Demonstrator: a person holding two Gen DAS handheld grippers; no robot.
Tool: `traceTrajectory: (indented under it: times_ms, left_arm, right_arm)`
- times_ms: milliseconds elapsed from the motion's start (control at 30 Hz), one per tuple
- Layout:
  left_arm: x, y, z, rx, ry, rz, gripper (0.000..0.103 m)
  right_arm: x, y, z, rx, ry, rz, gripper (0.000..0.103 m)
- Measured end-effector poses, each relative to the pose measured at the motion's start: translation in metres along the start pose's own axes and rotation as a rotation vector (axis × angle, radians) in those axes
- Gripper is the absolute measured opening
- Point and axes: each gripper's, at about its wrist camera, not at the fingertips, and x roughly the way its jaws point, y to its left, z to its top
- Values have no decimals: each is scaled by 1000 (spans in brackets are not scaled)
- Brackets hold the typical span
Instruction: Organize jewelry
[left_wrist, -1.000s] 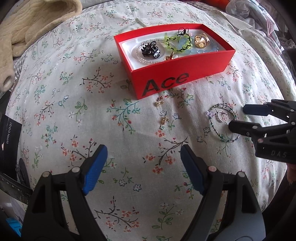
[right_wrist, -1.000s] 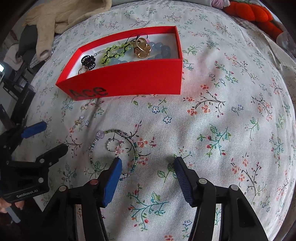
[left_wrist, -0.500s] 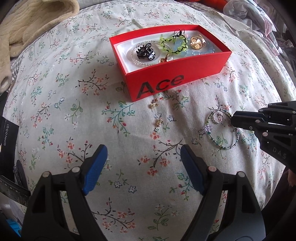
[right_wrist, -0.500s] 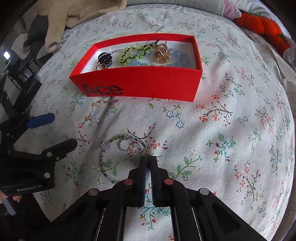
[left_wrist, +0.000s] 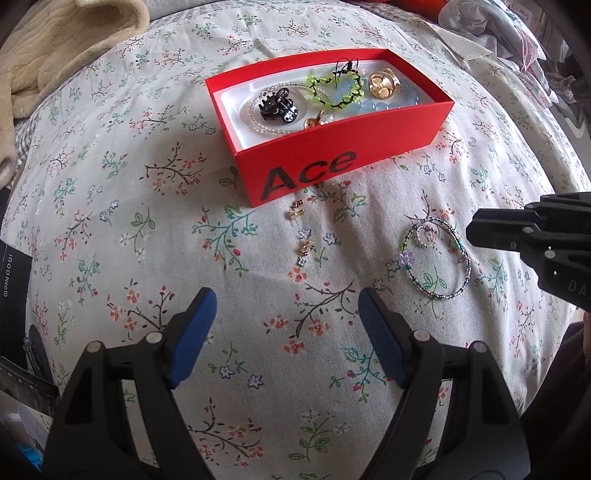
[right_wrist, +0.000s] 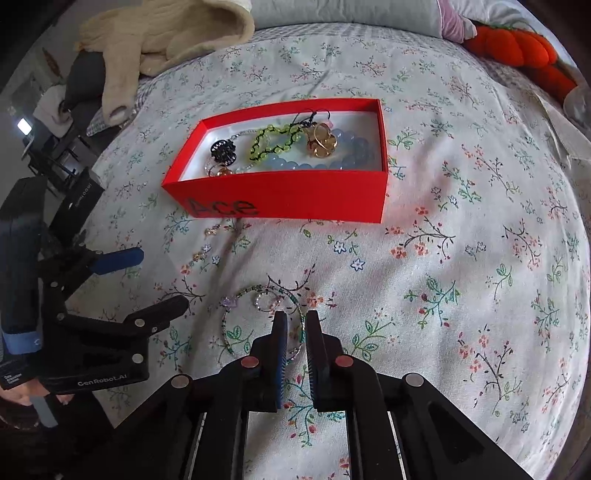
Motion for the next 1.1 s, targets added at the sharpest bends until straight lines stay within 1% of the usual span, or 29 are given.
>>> traceTrajectory:
  times_ms: [67,100,133,167,200,233,333,433,500,600,667,700,733,800,967,1100]
  left_arm:
    - [0,3,0,-9,0,1,80]
    - [-1,5,0,-13,-1,0,80]
    - [-2,6,0,-16,-2,-2,80]
    - [-2,8,-1,-20,-4,-3,80]
    - [-3,9,-1,-22,-5,-3,80]
    - [-3,10,-2,-24,-4,-3,80]
    - [-2,14,-5,-27,2,1,80]
    - [-3,18,-6,-33,6,0,80]
    - [-4,20,-7,-36,6,1,80]
    - [-5,22,-7,-36,5,-4,80]
    - [-6,22,-7,-33,4,-8,80]
    - [-6,22,-7,-30,3,-9,80]
    - [-6,21,-7,-26,1,-9,80]
    - [-6,19,-7,-19,1,-9,80]
    - [-6,13,-6,-6,0,-13,79]
    - [-7,5,-1,12,-15,-29,78]
  right_arm:
    - [4,-1,-1,5,14,3,18]
    - [4,-1,-2,3,14,5,32]
    - [4,0,-2,0,17,8,62]
    - [2,2,-4,3,9,14,75]
    - [-1,3,-6,-1,-16,21,79]
    - [-2,7,-7,-21,-30,27,79]
    - [2,20,-11,-90,-27,32,79]
    - [19,33,-15,-152,11,-9,79]
    - [32,38,-16,-177,35,-41,79]
    - [38,38,-13,-174,9,-45,79]
    - [39,37,-10,-159,4,-40,77]
    - [40,36,-9,-157,3,-42,73]
    - [39,37,-8,-162,-1,-43,66]
    - [36,38,-7,-168,-9,-31,58]
    - [31,41,-7,-181,-24,-39,56]
    - [15,32,-8,-172,-55,-38,56]
